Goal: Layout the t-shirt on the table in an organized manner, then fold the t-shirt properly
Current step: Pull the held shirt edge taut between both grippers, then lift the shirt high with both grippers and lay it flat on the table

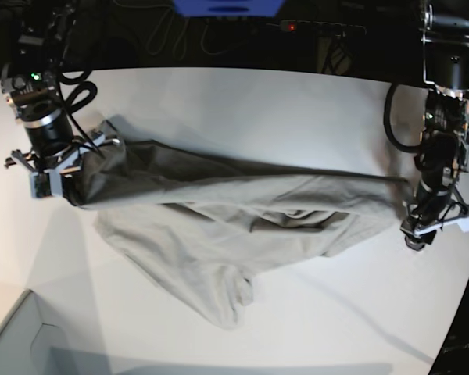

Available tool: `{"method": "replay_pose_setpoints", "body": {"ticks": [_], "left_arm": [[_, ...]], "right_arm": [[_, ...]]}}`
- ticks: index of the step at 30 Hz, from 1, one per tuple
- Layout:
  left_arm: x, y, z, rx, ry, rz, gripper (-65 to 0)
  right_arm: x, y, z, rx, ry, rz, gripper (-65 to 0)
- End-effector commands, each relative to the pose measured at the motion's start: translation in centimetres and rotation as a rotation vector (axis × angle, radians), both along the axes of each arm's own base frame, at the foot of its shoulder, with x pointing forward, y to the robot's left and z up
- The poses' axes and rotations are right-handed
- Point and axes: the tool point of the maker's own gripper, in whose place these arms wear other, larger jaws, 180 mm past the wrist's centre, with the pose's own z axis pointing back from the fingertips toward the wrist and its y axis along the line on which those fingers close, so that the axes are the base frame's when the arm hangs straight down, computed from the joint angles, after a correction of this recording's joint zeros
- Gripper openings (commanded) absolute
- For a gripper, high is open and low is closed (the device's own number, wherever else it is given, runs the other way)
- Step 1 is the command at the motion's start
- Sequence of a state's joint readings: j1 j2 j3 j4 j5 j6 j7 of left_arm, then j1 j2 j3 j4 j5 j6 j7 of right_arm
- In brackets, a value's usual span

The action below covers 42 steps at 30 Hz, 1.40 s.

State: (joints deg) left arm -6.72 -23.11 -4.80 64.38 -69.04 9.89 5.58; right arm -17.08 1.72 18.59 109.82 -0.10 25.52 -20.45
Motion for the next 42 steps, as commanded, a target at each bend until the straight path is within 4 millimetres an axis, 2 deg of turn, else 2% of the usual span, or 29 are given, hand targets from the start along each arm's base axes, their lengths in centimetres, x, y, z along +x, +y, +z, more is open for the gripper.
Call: {"method": "replay_pose_setpoints", "body": {"ticks": [1, 4, 8, 12, 15, 20, 21, 23, 25, 28, 31, 33, 36, 42], "left_arm": [[-0.1, 0.7, 1.6, 0.015, -0.045, 0.008, -27.0], [-3.0, 1.3, 1.6, 0.014, -0.047, 0.033, -27.0], [-5.8, 2.5, -0.2, 0.021, 0.005, 0.063, -27.0], [-7.8, 3.9, -4.0, 0.015, 0.112, 0.103, -27.0], [-6.9, 4.0, -4.9, 0.004, 0.136, 0.112, -27.0], [-4.1, 1.5, -6.3, 0.011, 0.181, 0.034, -27.8], [-3.7, 1.2, -6.4, 0.013, 0.183, 0.025, -29.5], [-3.1, 0.8, -6.4, 0.013, 0.186, 0.015, -37.1], [-2.5, 0.7, -6.3, 0.013, 0.182, 0.014, -46.2], [-2.3, -0.1, -6.1, -0.006, 0.168, 0.01, -65.0], [-2.2, -0.5, -5.4, 0.0, 0.146, -0.008, -63.2], [-2.3, -0.8, -4.5, 0.008, 0.126, -0.021, -65.0], [-2.9, -0.2, -2.8, 0.02, 0.081, -0.021, -65.0], [-6.3, 1.9, 0.9, 0.037, -0.01, 0.029, -65.0]], "right_arm": [[0.4, 0.0, 1.2, -0.001, -0.048, 0.007, -65.0], [0.4, 0.0, 1.3, -0.001, -0.049, 0.007, -65.0], [0.4, 0.0, 1.3, -0.001, -0.049, 0.007, -65.0], [0.4, 0.0, 1.3, -0.001, -0.049, 0.007, -65.0], [0.4, 0.0, 1.3, -0.001, -0.049, 0.007, -65.0], [0.3, 0.5, 1.1, 0.004, -0.042, 0.021, -65.0], [0.3, 0.5, 1.0, 0.004, -0.041, 0.021, -65.0], [0.2, 0.6, 0.9, 0.005, -0.038, 0.022, -65.0], [0.2, 0.6, 0.9, 0.004, -0.037, 0.024, -65.0], [0.2, 0.6, 0.9, 0.004, -0.037, 0.024, -65.0], [0.3, 0.6, 0.9, 0.004, -0.039, 0.024, -65.0], [0.4, 0.6, 1.1, 0.004, -0.043, 0.024, -65.0], [0.5, 0.6, 1.2, 0.004, -0.046, 0.024, -65.0], [0.6, 0.6, 1.3, -0.002, -0.049, 0.027, -65.0]]}}
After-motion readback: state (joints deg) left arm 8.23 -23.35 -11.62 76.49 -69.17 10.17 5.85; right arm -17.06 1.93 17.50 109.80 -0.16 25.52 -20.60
